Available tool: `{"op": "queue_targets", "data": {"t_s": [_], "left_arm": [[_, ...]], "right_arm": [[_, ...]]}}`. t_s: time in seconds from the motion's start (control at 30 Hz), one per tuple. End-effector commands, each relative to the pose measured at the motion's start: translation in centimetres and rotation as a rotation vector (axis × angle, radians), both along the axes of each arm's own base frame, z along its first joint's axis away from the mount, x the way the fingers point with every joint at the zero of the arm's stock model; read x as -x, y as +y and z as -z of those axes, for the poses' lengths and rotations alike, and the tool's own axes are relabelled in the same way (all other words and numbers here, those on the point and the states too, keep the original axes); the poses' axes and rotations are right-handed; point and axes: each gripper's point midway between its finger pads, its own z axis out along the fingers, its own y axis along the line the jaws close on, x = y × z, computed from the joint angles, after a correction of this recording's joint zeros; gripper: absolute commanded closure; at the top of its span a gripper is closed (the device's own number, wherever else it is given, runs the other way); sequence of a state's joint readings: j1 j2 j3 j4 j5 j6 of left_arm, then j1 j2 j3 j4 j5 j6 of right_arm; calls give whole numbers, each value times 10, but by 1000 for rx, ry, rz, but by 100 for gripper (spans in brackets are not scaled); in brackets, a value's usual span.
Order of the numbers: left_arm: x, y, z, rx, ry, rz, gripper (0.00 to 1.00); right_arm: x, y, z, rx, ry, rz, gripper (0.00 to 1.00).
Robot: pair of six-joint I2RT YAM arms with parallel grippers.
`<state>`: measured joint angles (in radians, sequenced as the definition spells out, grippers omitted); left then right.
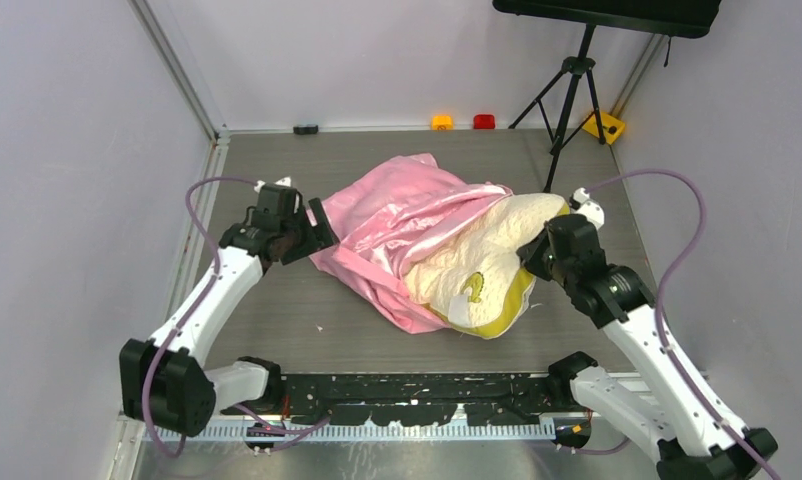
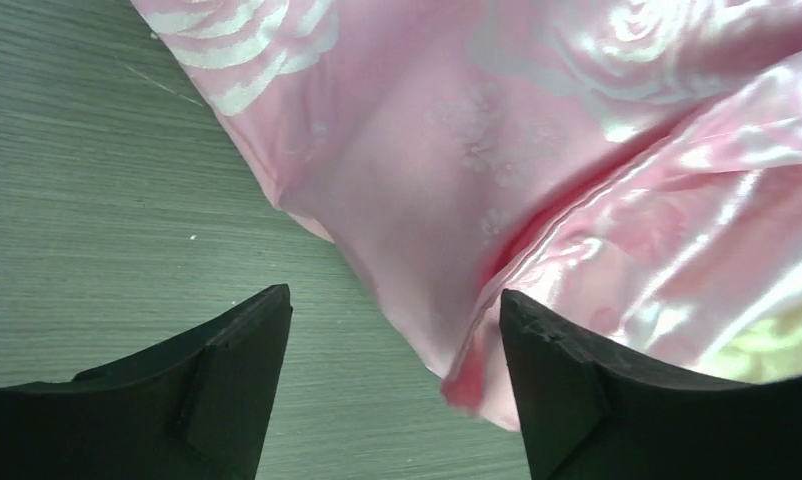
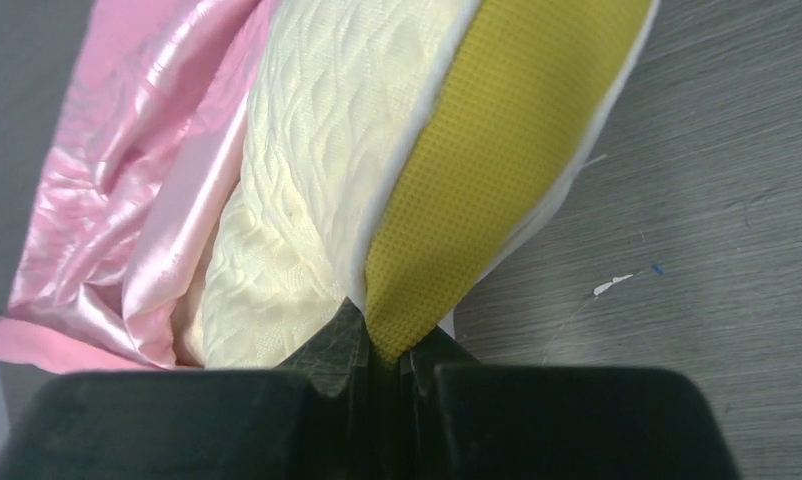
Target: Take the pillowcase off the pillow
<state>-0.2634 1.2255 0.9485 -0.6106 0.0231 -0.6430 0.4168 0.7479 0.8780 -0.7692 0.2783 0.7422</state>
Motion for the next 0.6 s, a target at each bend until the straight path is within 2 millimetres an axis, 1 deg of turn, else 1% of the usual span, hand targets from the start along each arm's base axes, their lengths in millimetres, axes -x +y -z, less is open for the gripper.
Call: {"op": "queue_targets", "data": {"t_s": [0.0,0.07,0.13,0.2,0.23,0.33,0.43,0.47,0.5,0.57], "left_arm": [[0,0,-61,43,-170,22,16],[4,4,-74,48,-211,4,9],[7,9,-85,68,-230,-41,5],[7,20,-91,91,-220,-114,3],[7,26,-91,100,-206,-150,1],[4,44,-84,147,-155,-258,0],[2,61,-71,206,-117,-375,0],[3,61,-65,228,-103,-400,0],[3,70,-60,248,-97,-446,0],[2,74,-52,289,-89,-507,0]], "right_arm": [[-22,20,4,-21,-1,-62,100],[-25,21,16,-11,32,-60,100],[-26,21,24,-2,53,-52,100],[-27,17,32,11,70,-24,100],[-28,15,35,16,76,-7,100],[-26,5,43,41,99,45,100],[-22,3,48,52,119,46,100],[-20,3,50,54,125,43,100],[-19,2,52,55,127,42,100],[-15,1,53,55,126,38,100]]}}
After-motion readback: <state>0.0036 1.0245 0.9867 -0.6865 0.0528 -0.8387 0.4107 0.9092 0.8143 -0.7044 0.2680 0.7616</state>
